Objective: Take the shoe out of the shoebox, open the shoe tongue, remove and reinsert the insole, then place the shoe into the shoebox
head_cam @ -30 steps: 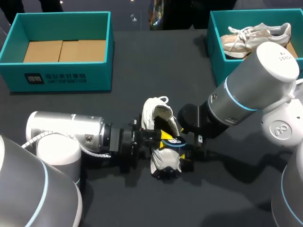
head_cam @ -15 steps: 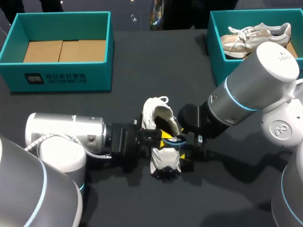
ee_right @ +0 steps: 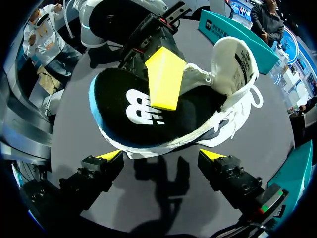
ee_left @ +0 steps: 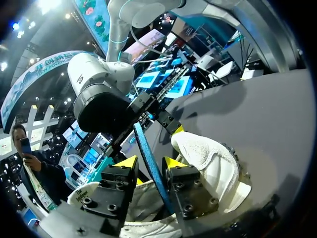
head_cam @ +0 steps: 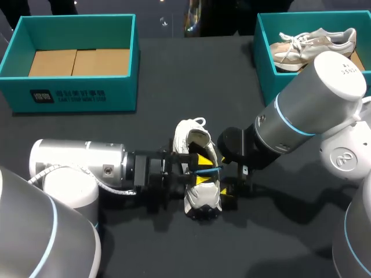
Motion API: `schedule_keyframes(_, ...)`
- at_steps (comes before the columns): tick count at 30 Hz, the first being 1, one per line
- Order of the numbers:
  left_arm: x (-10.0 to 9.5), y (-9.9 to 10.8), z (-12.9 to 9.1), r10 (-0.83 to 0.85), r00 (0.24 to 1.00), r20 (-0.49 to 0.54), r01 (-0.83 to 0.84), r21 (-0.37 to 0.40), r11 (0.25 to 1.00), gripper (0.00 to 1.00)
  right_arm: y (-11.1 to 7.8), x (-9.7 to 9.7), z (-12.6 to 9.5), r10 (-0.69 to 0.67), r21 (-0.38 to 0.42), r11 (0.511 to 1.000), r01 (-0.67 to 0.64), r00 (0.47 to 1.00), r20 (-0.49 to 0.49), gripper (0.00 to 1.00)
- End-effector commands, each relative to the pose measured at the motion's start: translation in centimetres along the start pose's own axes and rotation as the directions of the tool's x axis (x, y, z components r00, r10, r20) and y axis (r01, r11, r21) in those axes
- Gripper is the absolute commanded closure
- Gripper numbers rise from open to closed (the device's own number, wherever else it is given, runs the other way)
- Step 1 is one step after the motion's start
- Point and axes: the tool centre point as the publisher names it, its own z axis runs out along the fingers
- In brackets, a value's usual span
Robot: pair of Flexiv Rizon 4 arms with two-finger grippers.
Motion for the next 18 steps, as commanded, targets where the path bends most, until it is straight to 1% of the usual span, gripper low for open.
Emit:
schedule_keyframes(1,-0.1,-0.7,-0.4,0.000,1.000,-0.011,0.000,0.006,1.000,0.76,0.0,0.1,0.1,0.000,0.000,1.000,0.000,1.000,0.003,0.00)
schedule_keyframes(2,-0.1,-0.9,-0.3,0.001,1.000,-0.015,-0.001,0.008,1.000,0.83,0.0,0.1,0.1,0.000,0.000,1.000,0.000,1.000,0.003,0.00)
schedule_keyframes(4,0.0,-1.0,-0.3,0.001,1.000,-0.024,-0.001,0.005,1.000,1.00,0.0,0.1,0.1,0.000,0.000,1.000,0.000,1.000,0.003,0.00)
schedule_keyframes(11,1.0,-0.3,0.1,0.027,0.998,-0.063,-0.029,-0.030,0.999,1.00,0.0,0.1,0.1,0.000,0.000,1.000,0.000,1.000,0.003,0.00)
schedule_keyframes(18,1.6,1.2,0.0,0.084,0.992,-0.097,-0.090,-0.055,0.994,1.00,0.0,0.1,0.1,0.000,0.000,1.000,0.000,1.000,0.003,0.00)
